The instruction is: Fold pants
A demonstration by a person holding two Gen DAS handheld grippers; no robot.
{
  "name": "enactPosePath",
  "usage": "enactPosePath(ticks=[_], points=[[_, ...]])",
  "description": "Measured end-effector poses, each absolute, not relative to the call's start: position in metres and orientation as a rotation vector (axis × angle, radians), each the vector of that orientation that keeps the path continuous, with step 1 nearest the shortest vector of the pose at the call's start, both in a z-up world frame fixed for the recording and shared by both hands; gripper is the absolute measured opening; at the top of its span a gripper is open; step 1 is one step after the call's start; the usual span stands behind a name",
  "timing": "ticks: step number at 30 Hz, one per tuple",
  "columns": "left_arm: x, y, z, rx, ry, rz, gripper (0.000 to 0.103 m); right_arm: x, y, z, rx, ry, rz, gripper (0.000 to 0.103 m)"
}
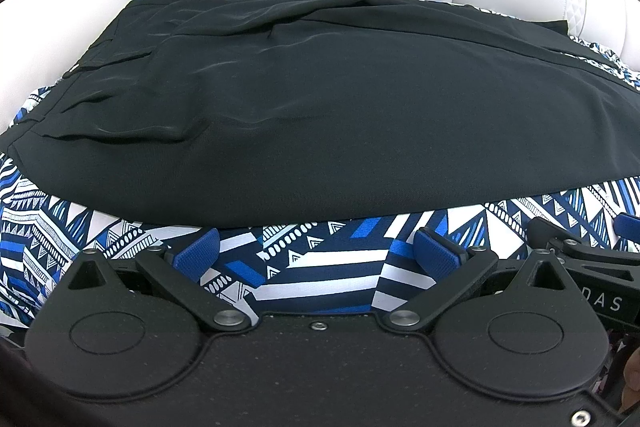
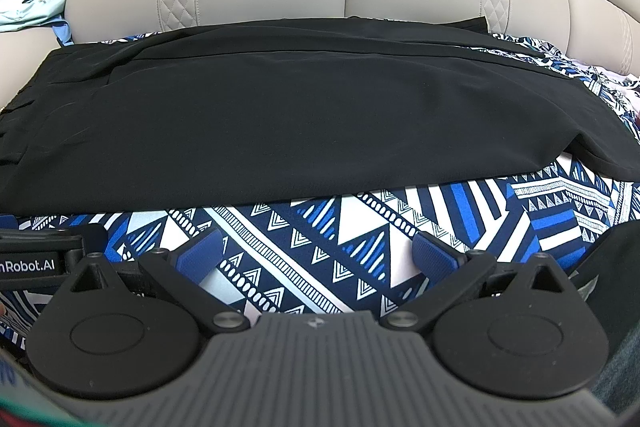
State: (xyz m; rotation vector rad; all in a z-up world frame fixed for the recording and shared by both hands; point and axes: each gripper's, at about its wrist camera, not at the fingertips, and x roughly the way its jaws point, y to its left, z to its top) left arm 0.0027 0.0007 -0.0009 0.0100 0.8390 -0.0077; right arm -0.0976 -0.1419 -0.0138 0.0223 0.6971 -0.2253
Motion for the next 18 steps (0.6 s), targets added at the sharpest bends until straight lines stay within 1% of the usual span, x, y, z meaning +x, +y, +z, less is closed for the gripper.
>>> enactPosePath(ticks=[18], points=[[0.0013,0.0002,0.0013,0.012,0.829,-0.009,0.103,-0.0981,-0.142,-0.0139,0.022,0.696,-0.225,0.103]])
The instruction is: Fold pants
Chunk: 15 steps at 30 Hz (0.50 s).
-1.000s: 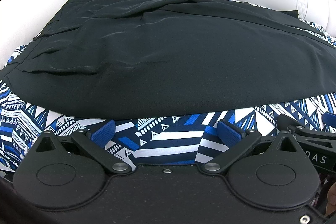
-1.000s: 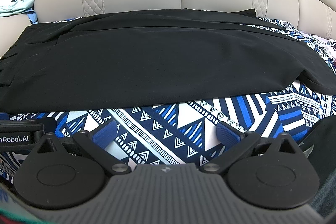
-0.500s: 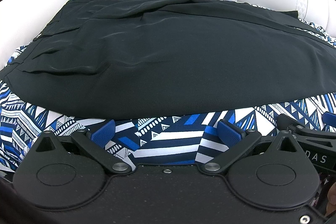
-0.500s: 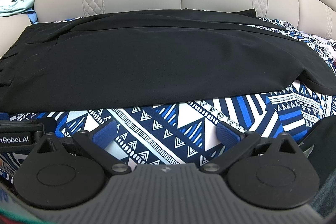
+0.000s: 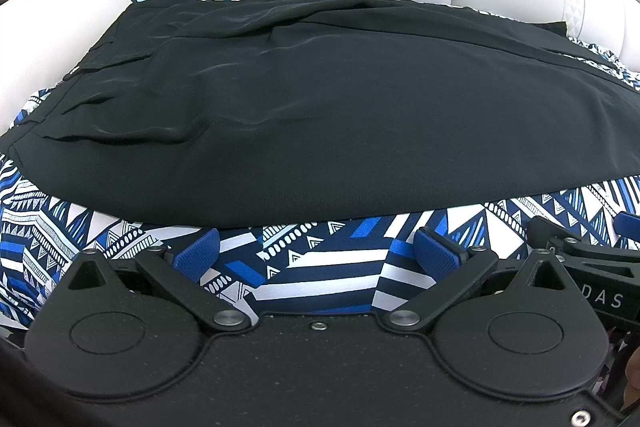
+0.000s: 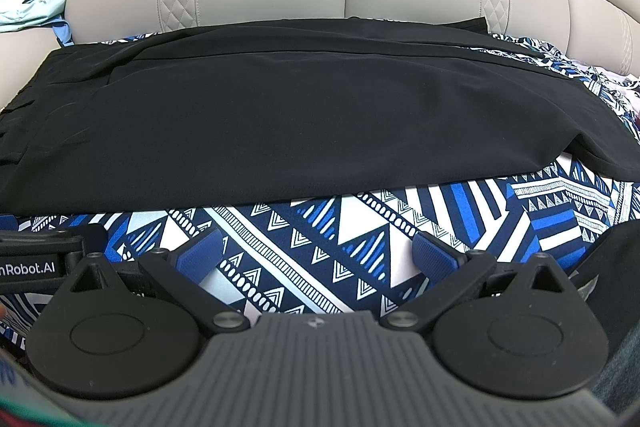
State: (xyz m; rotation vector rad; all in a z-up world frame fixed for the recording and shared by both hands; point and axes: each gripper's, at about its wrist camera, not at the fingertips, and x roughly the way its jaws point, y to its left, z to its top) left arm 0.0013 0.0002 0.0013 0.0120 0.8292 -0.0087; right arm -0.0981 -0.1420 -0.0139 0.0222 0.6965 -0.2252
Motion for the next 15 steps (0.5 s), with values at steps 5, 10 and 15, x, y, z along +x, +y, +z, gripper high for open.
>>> enactPosePath(ticks=[5,10,15], points=[[-0.001,0.0,0.002,0.016,0.822,-0.01,0.103,-0.098,-0.142,-0.014,0.022,0.696,-0.225,0.103],[-0.006,-0.001,0.0,0.03,0.79,-0.021,0.103,-0.098,-0.143,-0.014,0.023,0.698,-0.225,0.103],[-0.001,0.005,0.011,0.012,0.848,-0.032,0.101,-0.091,-0.142,-0.008,0.026,0.748,-0.207,0.103]])
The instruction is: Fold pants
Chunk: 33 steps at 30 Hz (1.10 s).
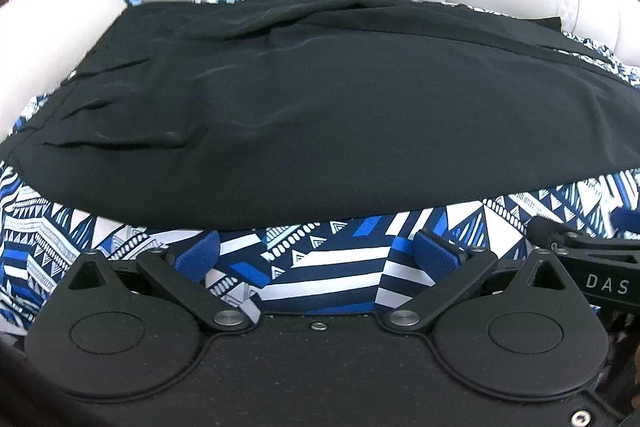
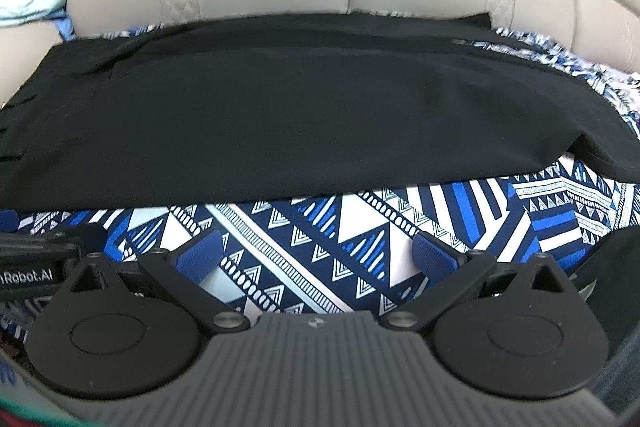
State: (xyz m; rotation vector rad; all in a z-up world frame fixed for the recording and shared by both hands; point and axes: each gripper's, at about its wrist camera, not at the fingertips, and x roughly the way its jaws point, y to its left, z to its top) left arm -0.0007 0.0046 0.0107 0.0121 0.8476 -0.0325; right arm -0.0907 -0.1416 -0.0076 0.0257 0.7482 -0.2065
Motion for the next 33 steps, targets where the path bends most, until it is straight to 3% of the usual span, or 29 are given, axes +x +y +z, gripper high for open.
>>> enactPosePath(ticks=[4,10,15,21,27,33], points=[[-0.001,0.025,0.043,-0.042,0.766,-0.112,0.1,-0.084,-0.16,0.008,0.105,0.787,-0.184,0.099],[0.043,0.068,0.102,-0.061,0.673,-0.068,0.102,-0.064,-0.198,0.063,0.147,0.643,-0.18,0.099],[0.117,0.135,0.129,-0.336,0.678,0.066,0.103,-0.022,-0.228,0.099,0.157,0.541,-0.183,0.099],[0.226,0.223,0.11,-0.596,0.806,0.27,0.103,0.048,-0.269,0.107,0.309,0.522,-0.236,0.099],[0.304,0.265,0.078,-0.789,0.755,0.387,0.103,0.1,-0.302,0.111,0.383,0.469,-0.297,0.099],[0.363,0.271,0.041,-0.804,0.785,0.57,0.103,0.13,-0.301,0.092,0.354,0.51,-0.309,0.099]])
